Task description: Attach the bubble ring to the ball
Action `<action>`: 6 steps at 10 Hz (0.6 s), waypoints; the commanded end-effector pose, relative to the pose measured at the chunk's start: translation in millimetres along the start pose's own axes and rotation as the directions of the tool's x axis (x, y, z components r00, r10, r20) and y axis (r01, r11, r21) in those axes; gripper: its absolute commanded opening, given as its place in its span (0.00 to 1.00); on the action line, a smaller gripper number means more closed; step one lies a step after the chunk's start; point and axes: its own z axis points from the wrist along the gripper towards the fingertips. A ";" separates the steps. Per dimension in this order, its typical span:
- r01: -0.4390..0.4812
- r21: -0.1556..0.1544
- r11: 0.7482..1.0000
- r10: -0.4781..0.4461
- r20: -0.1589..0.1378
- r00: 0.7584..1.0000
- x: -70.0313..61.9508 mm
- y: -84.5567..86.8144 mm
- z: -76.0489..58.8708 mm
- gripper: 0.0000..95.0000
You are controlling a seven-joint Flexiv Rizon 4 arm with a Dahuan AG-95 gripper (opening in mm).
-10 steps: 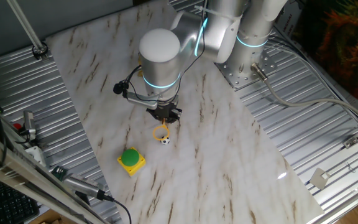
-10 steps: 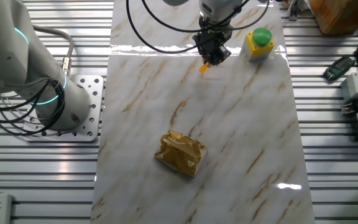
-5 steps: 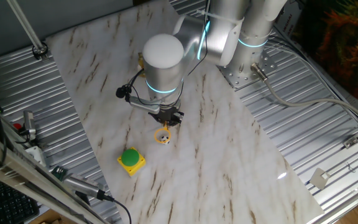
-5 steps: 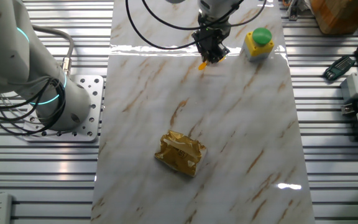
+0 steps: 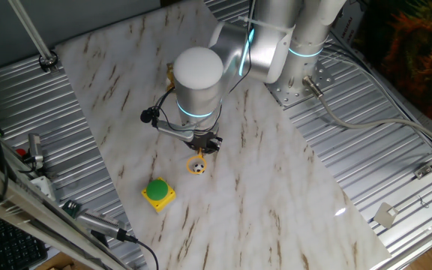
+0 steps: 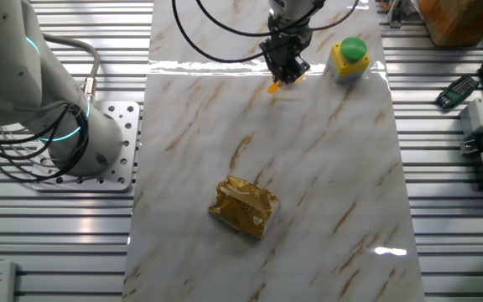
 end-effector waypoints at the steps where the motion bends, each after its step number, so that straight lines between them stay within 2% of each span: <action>1: -0.004 0.003 1.000 0.004 -0.006 1.000 -0.1 0.8 0.6 0.00; 6: -0.015 0.009 1.000 0.016 -0.025 1.000 -1.3 5.1 4.3 0.00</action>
